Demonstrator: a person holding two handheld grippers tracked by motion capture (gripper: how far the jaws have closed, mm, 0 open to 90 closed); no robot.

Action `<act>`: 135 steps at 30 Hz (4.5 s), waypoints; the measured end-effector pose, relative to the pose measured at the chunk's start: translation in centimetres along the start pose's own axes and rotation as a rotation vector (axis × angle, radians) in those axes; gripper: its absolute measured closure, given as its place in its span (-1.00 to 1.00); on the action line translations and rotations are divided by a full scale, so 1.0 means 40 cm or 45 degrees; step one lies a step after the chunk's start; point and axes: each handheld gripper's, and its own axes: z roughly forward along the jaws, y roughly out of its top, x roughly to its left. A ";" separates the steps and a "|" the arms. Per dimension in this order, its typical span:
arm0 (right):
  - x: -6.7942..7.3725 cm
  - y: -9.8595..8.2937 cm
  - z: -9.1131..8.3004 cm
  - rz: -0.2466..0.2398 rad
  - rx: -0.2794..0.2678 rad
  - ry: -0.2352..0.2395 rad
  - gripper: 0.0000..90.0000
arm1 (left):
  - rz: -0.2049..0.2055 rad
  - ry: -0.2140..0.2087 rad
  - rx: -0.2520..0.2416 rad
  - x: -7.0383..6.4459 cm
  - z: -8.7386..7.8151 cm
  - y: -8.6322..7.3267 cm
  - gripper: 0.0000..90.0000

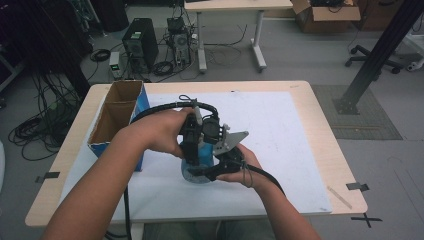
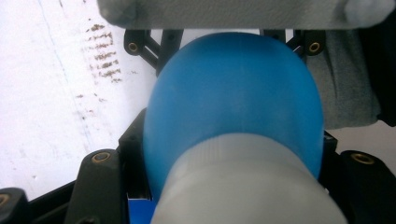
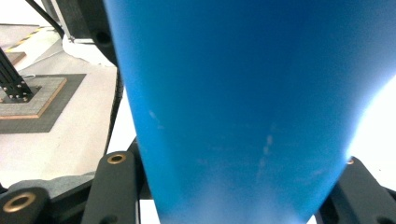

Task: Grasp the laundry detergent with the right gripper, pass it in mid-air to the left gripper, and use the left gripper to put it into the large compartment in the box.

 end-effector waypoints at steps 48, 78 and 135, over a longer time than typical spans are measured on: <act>-0.013 -0.017 -0.097 0.118 -0.082 -0.062 -1.00 | -0.081 0.021 0.074 0.020 -0.029 0.020 -0.14; -0.054 -0.013 -0.359 0.095 0.313 -0.258 -0.98 | -0.684 0.051 0.030 0.104 -0.127 -0.034 -0.15; -0.142 0.030 -0.373 0.037 0.825 -0.200 -0.94 | -2.033 0.012 -0.037 0.177 -0.442 -0.558 -0.15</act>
